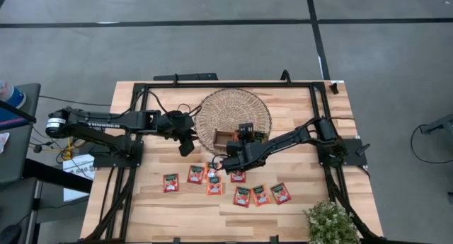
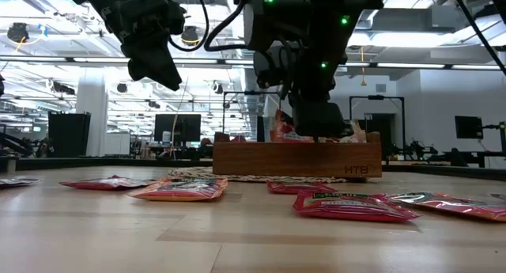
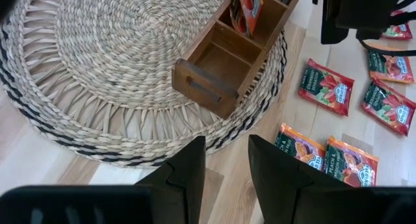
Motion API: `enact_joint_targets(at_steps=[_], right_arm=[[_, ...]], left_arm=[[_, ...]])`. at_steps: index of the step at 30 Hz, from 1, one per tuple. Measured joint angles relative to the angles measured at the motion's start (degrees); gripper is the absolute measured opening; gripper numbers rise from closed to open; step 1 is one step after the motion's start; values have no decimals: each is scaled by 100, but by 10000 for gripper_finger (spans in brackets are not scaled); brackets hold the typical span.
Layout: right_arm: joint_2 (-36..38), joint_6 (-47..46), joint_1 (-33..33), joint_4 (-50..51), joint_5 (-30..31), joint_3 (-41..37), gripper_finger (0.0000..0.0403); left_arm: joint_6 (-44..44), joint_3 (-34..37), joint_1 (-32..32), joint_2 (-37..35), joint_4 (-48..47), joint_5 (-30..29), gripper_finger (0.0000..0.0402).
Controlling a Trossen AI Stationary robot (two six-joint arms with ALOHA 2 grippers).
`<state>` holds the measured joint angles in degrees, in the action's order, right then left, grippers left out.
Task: Pick & Place Tea
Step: Put the orange tea bag into the middle section of the wooden organizer
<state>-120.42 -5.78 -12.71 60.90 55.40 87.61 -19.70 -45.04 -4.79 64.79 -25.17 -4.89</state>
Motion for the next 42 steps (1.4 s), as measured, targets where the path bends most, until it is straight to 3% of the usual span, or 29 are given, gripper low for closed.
enact_joint_targets(at_steps=[6, 11, 27, 31, 36, 38, 40, 42], right_arm=[[0, -27, -1, -11, -24, 0, 0], [0, -27, 30, -19, -511, 0, 7], [0, 23, 92, 81, -751, 250, 112], [0, -30, 93, 822, -719, 657, 128], [13, -1080, -10, 2899, -705, 1489, 125], [195, -1347, -122, 2830, -1281, 1552, 121], [555, -1066, -295, 2825, -2638, 1520, 119], [801, -910, -491, 2902, -3590, 1538, 119]], left_arm=[[0, 0, -1, 0, 2, -2, 108], [0, 2, 1, 0, 1, -4, 108], [0, 2, 1, 0, 2, -7, 108], [0, 2, 1, 0, 4, -9, 108], [-12, 2, 0, 0, 2, 29, 108], [-53, 2, 0, 0, 4, 106, 108], [-122, 2, 4, 0, 2, 175, 108], [-170, 2, 4, 0, 0, 207, 108]])
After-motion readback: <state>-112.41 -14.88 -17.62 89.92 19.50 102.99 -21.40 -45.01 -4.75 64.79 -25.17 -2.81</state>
